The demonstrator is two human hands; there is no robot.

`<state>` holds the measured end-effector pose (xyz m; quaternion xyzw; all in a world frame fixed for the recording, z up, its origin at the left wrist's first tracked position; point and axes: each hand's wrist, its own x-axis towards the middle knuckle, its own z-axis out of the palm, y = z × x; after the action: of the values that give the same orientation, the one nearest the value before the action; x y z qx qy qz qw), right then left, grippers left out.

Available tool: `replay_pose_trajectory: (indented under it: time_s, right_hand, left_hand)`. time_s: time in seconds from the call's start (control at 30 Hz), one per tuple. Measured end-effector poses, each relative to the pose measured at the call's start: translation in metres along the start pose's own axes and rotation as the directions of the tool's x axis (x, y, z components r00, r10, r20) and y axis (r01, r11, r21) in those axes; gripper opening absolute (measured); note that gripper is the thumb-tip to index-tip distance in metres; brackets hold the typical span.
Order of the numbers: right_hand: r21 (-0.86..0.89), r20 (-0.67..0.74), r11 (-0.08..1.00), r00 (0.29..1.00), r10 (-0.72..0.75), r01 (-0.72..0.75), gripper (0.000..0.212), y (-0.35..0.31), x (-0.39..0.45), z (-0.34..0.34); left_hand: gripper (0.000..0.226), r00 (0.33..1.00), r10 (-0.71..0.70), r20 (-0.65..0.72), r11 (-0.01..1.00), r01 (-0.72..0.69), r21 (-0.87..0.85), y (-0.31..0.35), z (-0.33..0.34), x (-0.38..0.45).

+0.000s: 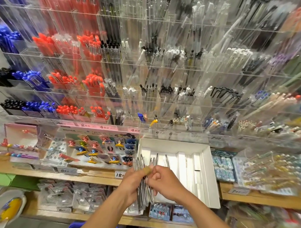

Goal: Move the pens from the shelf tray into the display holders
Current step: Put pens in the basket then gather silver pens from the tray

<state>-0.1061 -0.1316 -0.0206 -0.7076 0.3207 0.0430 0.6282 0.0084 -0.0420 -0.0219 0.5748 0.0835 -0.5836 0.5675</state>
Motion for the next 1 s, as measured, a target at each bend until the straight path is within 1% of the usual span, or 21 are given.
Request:
replay_pose_trajectory:
  time_s: [0.03,0.07,0.13,0.17,0.2,0.23,0.27,0.3,0.33,0.37,0.4,0.47,0.53,0.6,0.63,0.67,0.7,0.8,0.87,0.9,1.0]
  right_hand:
    - [0.013,0.017,1.0,1.0,-0.007,0.007,0.017,0.003,0.0,-0.001]
    - [0.054,0.045,0.999,0.999,-0.009,0.007,0.021,0.006,0.001,-0.004]
    - [0.172,0.074,0.985,0.997,0.02,-0.033,0.02,0.015,0.008,-0.015]
    - [0.193,0.033,0.979,0.998,0.054,-0.059,0.018,0.022,0.015,-0.021]
    - [0.169,-0.05,0.981,0.993,0.107,-0.097,0.015,0.031,0.025,-0.027]
    - [0.068,-0.166,0.983,0.97,0.18,-0.171,0.012,0.042,0.036,-0.032]
    - [-0.094,-0.285,0.955,0.926,0.246,-0.283,0.012,0.053,0.046,-0.037]
    - [-0.266,-0.367,0.878,0.884,0.289,-0.397,0.015,0.064,0.054,-0.038]
    - [-0.407,-0.399,0.782,0.862,0.312,-0.472,0.018,0.073,0.06,-0.038]
    - [-0.499,-0.406,0.699,0.851,0.333,-0.512,0.021,0.08,0.064,-0.034]
    - [-0.549,-0.402,0.649,0.847,0.347,-0.526,0.025,0.087,0.066,-0.031]
    - [-0.586,-0.408,0.624,0.854,0.323,-0.516,0.031,0.096,0.07,-0.026]
    - [-0.559,-0.422,0.644,0.847,0.322,-0.523,0.024,0.096,0.073,-0.026]
    - [-0.52,-0.41,0.673,0.845,0.343,-0.526,0.007,0.088,0.072,-0.031]
    - [-0.481,-0.396,0.71,0.85,0.347,-0.514,0.013,0.083,0.07,-0.034]
    - [-0.414,-0.378,0.764,0.857,0.351,-0.495,0.019,0.079,0.066,-0.037]
    - [-0.327,-0.353,0.821,0.867,0.353,-0.468,0.021,0.072,0.06,-0.038]
    - [-0.049,-0.245,0.942,0.919,0.31,-0.331,0.005,0.047,0.032,-0.035]
    - [0.1,-0.141,0.963,0.954,0.264,-0.252,0.021,0.031,0.014,-0.027]
    - [0.145,-0.092,0.965,0.968,0.232,-0.218,0.024,0.022,0.007,-0.021]
    - [0.158,-0.005,0.977,0.989,0.149,-0.146,0.022,-0.001,-0.006,-0.005]
  left_hand:
    - [0.108,1.0,0.003,-0.017,1.0,-0.003,0.022,-0.001,0.001,0.001]
    - [0.103,1.0,-0.005,-0.028,1.0,0.006,0.008,-0.002,0.002,0.003]
    - [0.083,0.999,-0.031,-0.034,0.999,0.03,-0.038,-0.003,0.003,0.006]
    - [0.073,0.998,-0.044,-0.047,0.998,0.043,-0.036,-0.003,0.002,0.008]
    - [0.064,0.996,-0.055,-0.066,0.998,0.052,-0.037,-0.002,0.0,0.009]
    - [0.057,0.995,-0.06,-0.077,0.997,0.057,-0.048,-0.001,-0.002,0.011]
    - [0.051,0.995,-0.065,-0.082,0.996,0.06,-0.065,0.0,-0.004,0.012]
    - [0.045,0.994,-0.069,-0.082,0.994,0.062,-0.087,0.0,-0.006,0.013]
    - [0.039,0.994,-0.075,-0.082,0.992,0.066,-0.107,0.001,-0.008,0.012]
    - [0.031,0.994,-0.079,-0.081,0.991,0.069,-0.118,0.002,-0.01,0.012]
    - [0.023,0.994,-0.083,-0.076,0.989,0.073,-0.126,0.002,-0.012,0.011]
    - [0.014,0.995,-0.086,-0.056,0.987,0.078,-0.137,0.004,-0.015,0.009]
    - [0.013,0.996,-0.087,-0.038,0.986,0.08,-0.143,0.004,-0.016,0.007]
    - [0.018,0.996,-0.081,-0.035,0.986,0.075,-0.15,0.004,-0.016,0.006]
    - [0.021,0.997,-0.076,-0.033,0.986,0.07,-0.153,0.004,-0.016,0.006]
    - [0.023,0.997,-0.073,-0.03,0.985,0.067,-0.157,0.004,-0.016,0.005]
    - [0.025,0.997,-0.071,-0.03,0.986,0.065,-0.156,0.004,-0.015,0.005]
    - [0.028,0.998,-0.059,-0.032,0.99,0.054,-0.128,0.004,-0.013,0.003]
    - [0.035,0.999,-0.044,-0.025,0.993,0.041,-0.109,0.005,-0.01,0.0]
    - [0.041,0.999,-0.039,-0.018,0.994,0.037,-0.104,0.005,-0.009,-0.001]
    - [0.062,0.999,-0.035,0.023,0.992,0.038,-0.124,0.007,-0.005,-0.005]
